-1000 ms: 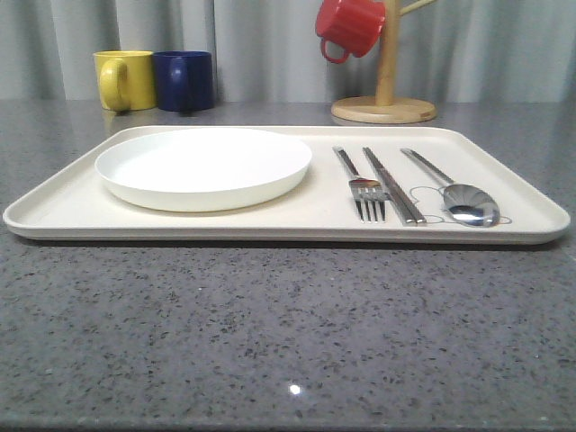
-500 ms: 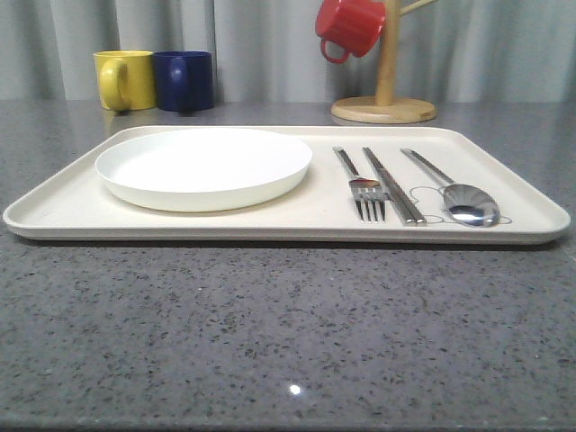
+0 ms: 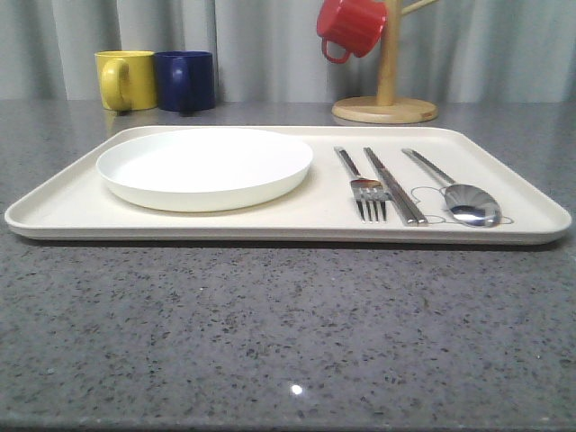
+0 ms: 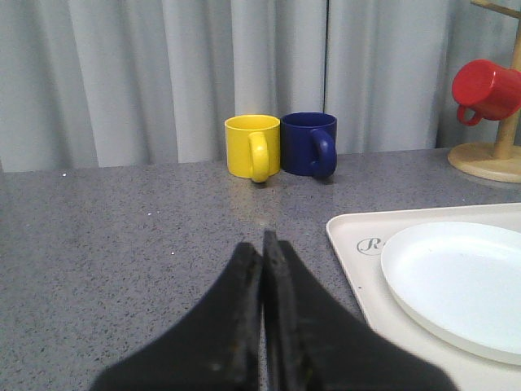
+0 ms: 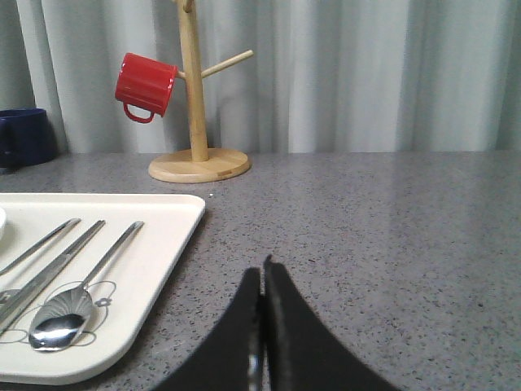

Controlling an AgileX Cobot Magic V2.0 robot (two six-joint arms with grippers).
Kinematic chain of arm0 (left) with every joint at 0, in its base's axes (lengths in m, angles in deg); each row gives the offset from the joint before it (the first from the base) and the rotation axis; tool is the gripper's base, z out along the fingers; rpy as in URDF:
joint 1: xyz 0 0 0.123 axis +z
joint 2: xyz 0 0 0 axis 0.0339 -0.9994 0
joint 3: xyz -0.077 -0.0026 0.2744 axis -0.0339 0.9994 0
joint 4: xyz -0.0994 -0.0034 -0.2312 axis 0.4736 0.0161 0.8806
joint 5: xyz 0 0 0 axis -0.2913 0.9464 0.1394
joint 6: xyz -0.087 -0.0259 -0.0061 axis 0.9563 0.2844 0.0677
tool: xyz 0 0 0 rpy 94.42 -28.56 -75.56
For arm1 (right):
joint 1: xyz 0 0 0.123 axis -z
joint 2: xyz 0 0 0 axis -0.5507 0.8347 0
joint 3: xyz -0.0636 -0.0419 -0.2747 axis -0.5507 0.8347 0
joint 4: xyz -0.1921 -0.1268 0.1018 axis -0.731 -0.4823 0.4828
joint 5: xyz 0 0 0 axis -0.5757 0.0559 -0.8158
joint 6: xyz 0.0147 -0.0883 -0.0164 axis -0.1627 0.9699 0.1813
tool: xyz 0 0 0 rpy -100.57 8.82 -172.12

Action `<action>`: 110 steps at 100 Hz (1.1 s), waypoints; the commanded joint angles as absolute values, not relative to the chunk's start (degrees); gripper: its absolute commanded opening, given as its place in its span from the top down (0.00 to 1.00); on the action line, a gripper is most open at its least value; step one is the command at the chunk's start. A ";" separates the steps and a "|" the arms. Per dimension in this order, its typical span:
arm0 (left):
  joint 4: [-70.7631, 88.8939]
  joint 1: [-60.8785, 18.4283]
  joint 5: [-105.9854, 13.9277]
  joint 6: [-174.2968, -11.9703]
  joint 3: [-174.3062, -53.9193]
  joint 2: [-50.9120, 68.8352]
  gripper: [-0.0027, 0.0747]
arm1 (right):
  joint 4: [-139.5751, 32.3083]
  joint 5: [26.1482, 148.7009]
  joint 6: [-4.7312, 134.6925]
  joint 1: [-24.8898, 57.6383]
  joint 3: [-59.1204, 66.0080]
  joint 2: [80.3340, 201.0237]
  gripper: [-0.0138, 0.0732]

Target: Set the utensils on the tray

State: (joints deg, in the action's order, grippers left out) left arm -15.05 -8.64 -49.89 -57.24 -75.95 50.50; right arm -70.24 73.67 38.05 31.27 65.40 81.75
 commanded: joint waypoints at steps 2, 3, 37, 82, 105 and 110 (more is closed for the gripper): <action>-18.87 -8.72 -54.82 -52.79 -75.24 52.75 0.99 | -70.24 68.80 38.55 31.62 64.40 80.42 0.92; -18.96 -8.72 -54.82 -52.58 -75.05 52.99 0.99 | -70.24 68.80 38.55 31.62 64.40 80.42 0.92; -20.43 -4.97 -55.14 -51.77 -64.54 65.12 0.99 | -70.24 68.80 38.55 31.62 64.40 80.42 0.92; -20.95 -4.73 -63.65 -51.77 -54.55 68.78 0.99 | -70.24 68.80 38.55 31.62 64.40 80.42 0.92; -20.95 -4.73 -63.25 -51.77 -54.55 68.78 0.99 | -70.24 68.80 38.55 31.62 64.40 80.42 0.92; -20.95 -4.73 -63.25 -51.77 -54.55 68.78 0.99 | -70.24 68.80 38.55 31.62 64.40 80.42 0.92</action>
State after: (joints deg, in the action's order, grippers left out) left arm -20.77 -5.00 -58.32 -52.31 -56.99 66.79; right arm -70.24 73.62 38.05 31.27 65.40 81.71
